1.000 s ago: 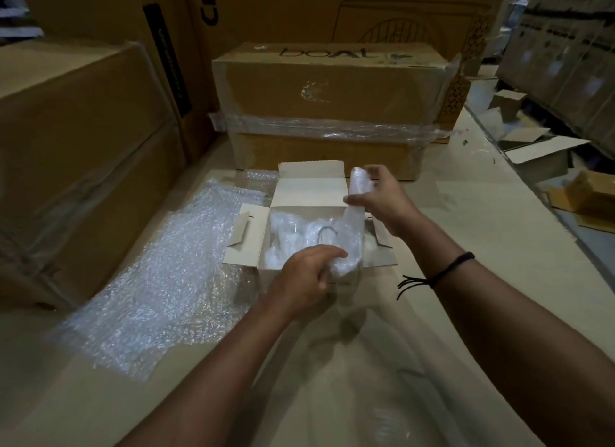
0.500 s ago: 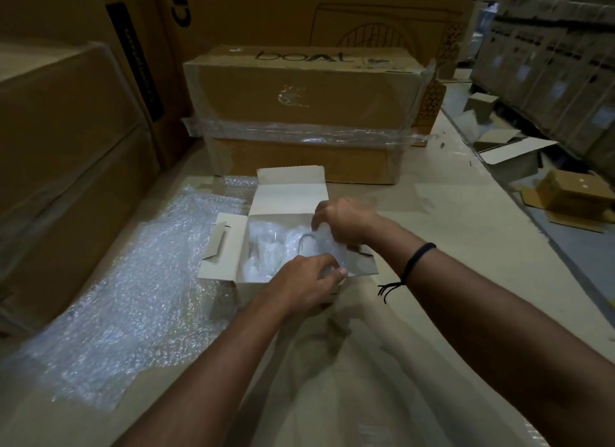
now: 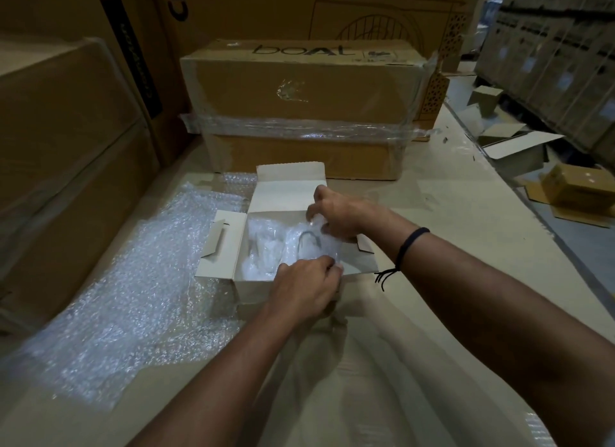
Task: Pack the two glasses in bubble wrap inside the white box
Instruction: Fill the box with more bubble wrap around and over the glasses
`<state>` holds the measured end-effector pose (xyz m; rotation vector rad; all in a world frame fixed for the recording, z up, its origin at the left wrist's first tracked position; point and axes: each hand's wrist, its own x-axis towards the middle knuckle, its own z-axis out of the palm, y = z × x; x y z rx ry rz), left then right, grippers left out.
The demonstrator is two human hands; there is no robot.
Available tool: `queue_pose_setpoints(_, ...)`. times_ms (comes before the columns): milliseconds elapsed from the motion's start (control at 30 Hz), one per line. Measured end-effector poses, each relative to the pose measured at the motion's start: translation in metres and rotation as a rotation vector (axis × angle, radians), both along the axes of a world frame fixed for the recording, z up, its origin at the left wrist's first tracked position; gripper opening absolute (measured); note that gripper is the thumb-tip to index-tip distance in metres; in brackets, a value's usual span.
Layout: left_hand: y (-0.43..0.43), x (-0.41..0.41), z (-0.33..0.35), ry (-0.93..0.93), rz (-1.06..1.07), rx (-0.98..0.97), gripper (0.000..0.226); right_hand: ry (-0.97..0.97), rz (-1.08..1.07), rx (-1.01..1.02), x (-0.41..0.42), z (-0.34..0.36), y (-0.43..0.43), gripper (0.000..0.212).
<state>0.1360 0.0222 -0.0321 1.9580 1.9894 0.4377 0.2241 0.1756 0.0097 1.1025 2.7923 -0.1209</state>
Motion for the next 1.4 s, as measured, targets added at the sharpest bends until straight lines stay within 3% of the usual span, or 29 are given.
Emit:
queue_pose_setpoints(133,0.003,0.002,0.000,0.059,0.003,-0.061,0.038,0.102,0.019,0.085,0.002,-0.010,-0.001,0.048)
queue_pose_setpoints(233,0.000,-0.001,-0.005,0.017,0.022,-0.015,0.033,0.094,0.035,0.083,0.004,-0.009,-0.002,0.029)
queue_pose_setpoints(300,-0.001,-0.005,-0.009,-0.108,0.099,0.063,0.030,0.093,0.027,0.024,0.007,-0.002,-0.001,0.011)
queue_pose_setpoints(367,-0.004,-0.008,-0.012,-0.185,0.147,0.216,0.027,0.086,0.017,-0.043,0.012,0.003,0.000,0.019)
queue_pose_setpoints(433,-0.005,-0.013,-0.017,-0.088,0.112,0.411,0.020,0.003,0.012,-0.061,0.016,0.007,-0.003,0.032)
queue_pose_setpoints(500,-0.006,-0.015,-0.017,-0.014,0.039,0.487,0.019,-0.088,0.016,-0.039,0.017,0.007,-0.007,0.036)
queue_pose_setpoints(700,-0.008,-0.008,-0.008,0.182,-0.083,0.122,0.056,-0.182,0.040,0.058,0.007,-0.004,-0.011,0.035)
queue_pose_setpoints(800,-0.006,-0.012,-0.009,0.134,-0.087,0.109,0.054,-0.124,0.048,0.064,0.006,0.000,-0.012,0.036)
queue_pose_setpoints(867,-0.009,-0.021,-0.013,0.114,-0.060,0.228,0.056,-0.059,0.082,0.124,0.010,0.009,-0.014,0.027)
queue_pose_setpoints(933,-0.013,-0.032,-0.017,0.157,-0.013,0.357,0.060,-0.117,0.116,0.171,0.014,0.016,-0.019,0.027)
queue_pose_setpoints(1033,-0.017,-0.039,-0.013,0.234,-0.046,0.161,0.075,-0.338,0.156,0.156,0.012,0.010,-0.030,0.033)
queue_pose_setpoints(1167,-0.014,-0.038,-0.007,0.225,-0.069,0.009,0.081,-0.432,0.175,0.158,0.005,0.002,-0.036,0.027)
queue_pose_setpoints(1300,-0.017,-0.038,-0.005,0.210,-0.060,-0.047,0.073,-0.348,0.124,0.135,0.007,0.019,-0.035,0.038)
queue_pose_setpoints(1400,-0.017,-0.035,-0.004,0.211,-0.055,-0.074,0.083,-0.302,0.078,0.167,0.006,0.022,-0.026,0.045)
